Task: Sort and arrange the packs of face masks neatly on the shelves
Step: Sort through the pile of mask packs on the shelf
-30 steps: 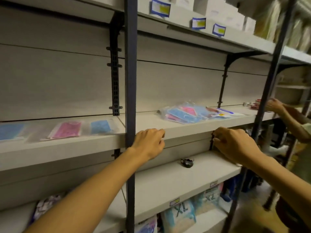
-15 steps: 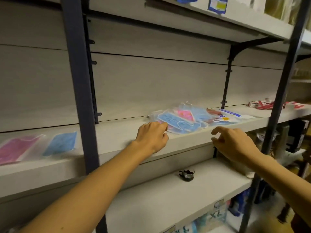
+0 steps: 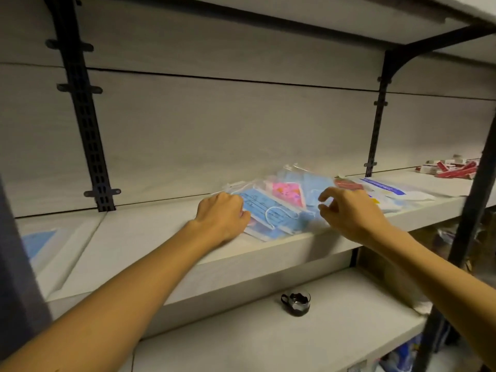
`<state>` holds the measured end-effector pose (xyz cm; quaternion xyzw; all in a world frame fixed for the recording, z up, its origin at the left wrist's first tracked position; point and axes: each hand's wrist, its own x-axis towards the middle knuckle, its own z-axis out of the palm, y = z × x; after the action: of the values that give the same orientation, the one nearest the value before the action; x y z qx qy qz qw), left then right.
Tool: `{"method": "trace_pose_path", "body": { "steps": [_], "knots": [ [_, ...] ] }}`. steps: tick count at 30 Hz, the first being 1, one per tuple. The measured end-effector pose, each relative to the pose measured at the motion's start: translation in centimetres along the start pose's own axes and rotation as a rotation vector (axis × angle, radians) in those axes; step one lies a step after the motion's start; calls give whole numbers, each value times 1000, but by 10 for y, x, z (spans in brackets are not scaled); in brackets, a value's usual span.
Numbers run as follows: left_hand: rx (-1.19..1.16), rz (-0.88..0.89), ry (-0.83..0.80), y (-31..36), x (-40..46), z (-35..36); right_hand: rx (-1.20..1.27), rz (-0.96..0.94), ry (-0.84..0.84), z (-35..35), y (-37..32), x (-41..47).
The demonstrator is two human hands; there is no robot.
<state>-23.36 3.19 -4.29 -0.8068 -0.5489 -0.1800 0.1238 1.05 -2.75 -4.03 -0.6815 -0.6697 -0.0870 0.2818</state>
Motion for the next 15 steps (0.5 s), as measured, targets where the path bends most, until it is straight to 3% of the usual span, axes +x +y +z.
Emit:
{"method": "trace_pose_path", "body": {
  "steps": [8, 15],
  "knots": [
    [161, -325, -47, 23, 24, 17, 127, -68, 5, 25, 39, 65],
    [118, -608, -112, 54, 28, 17, 33, -65, -144, 48, 59, 99]
  ]
}}
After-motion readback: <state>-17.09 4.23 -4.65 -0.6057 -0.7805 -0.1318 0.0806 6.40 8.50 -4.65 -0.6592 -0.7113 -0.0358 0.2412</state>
